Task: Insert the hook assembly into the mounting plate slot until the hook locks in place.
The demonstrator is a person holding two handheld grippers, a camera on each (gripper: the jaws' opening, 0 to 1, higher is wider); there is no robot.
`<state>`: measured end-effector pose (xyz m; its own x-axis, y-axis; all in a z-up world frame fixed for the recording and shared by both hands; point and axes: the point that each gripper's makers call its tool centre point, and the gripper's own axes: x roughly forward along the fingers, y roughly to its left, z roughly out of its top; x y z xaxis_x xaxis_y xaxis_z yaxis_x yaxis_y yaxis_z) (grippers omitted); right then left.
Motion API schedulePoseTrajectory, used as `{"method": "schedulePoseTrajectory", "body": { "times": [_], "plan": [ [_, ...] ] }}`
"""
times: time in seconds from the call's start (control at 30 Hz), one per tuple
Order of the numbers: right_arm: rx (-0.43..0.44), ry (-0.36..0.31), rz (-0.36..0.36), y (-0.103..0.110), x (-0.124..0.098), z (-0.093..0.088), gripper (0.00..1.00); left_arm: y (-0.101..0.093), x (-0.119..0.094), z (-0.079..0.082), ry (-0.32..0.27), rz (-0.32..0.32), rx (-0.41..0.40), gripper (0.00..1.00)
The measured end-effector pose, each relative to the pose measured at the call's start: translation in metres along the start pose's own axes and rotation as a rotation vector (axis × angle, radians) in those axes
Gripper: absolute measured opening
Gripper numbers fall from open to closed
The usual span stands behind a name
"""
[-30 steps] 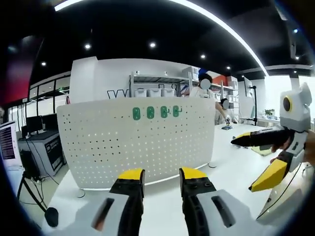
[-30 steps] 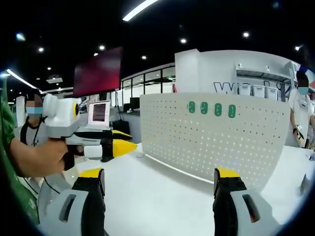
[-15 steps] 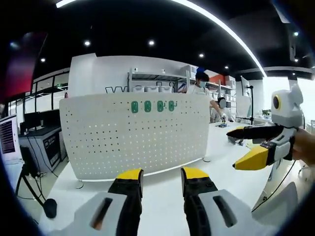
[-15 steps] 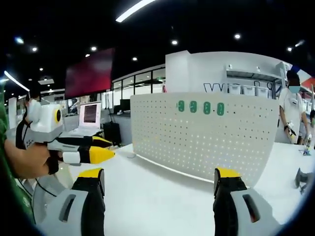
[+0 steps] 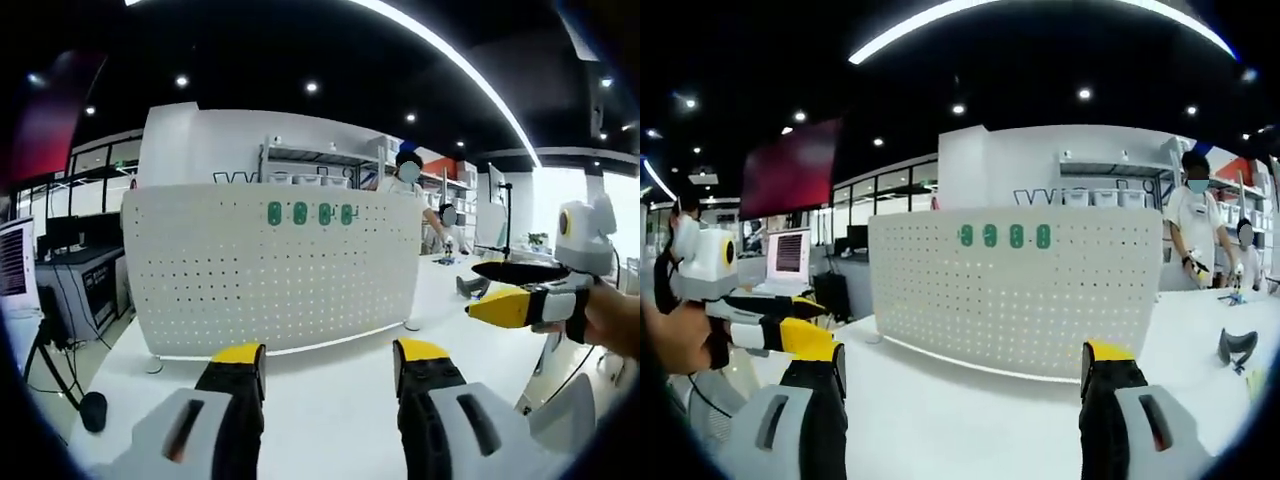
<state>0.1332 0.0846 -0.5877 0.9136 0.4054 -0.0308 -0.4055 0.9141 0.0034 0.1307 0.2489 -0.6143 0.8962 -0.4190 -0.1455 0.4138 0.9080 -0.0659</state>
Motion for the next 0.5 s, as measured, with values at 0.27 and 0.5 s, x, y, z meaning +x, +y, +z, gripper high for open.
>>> {"method": "schedulePoseTrajectory", "body": {
  "times": [0.27, 0.5],
  "plan": [
    [0.004, -0.054, -0.043, -0.005, -0.003, 0.003, 1.0, 0.001, -0.001, -0.006, 0.009, 0.012, -0.046, 0.86],
    [0.021, -0.121, -0.06, -0.011, -0.004, 0.013, 1.0, -0.003, -0.001, 0.002, -0.033, -0.005, -0.048, 1.0]
  ]
}}
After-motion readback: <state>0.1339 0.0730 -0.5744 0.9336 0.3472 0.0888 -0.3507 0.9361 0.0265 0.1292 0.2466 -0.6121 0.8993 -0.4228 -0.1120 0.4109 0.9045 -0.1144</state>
